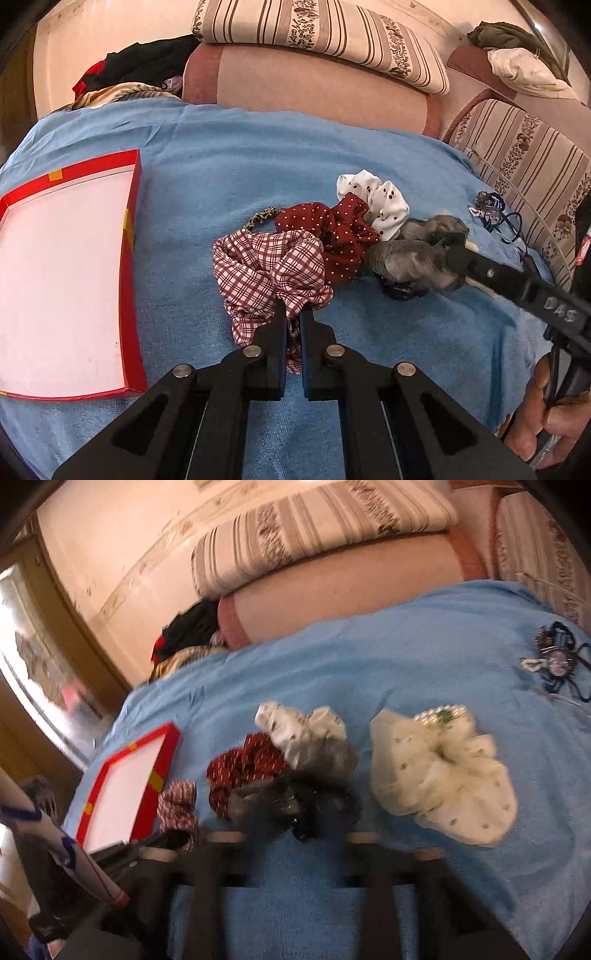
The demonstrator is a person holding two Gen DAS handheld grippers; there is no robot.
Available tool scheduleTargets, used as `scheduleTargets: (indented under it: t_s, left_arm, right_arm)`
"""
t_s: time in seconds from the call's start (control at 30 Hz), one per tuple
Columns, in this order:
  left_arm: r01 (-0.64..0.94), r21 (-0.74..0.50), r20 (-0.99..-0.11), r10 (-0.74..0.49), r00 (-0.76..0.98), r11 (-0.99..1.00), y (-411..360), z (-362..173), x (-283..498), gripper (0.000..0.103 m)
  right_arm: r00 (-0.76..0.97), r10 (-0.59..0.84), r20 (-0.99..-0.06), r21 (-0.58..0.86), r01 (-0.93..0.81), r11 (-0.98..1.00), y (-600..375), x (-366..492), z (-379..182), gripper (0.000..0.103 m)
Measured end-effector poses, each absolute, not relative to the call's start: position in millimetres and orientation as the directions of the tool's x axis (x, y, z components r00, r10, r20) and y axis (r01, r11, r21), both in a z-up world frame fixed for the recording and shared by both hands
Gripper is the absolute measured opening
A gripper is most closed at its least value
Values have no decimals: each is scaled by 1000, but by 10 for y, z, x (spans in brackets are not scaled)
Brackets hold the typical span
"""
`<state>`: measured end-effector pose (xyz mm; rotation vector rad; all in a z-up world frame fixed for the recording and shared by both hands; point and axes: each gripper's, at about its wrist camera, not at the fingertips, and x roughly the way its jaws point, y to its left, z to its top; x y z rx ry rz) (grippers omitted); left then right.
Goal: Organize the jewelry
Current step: 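Close right tool on grey-black sheer scrunchie while left tool holds plaid scrunchie, then carry both held scrunchies over the red-rimmed white tray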
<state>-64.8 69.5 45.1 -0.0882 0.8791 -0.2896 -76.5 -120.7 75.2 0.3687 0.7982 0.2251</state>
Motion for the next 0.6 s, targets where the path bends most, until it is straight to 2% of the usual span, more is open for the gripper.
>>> scheduleTargets:
  t_s: [0.6]
  left_arm:
    - [251, -194, -685, -314, 657, 948, 639, 896, -914, 5]
  right_arm:
    - [761, 349, -547, 414, -116, 903, -1304, -1317, 1232, 10]
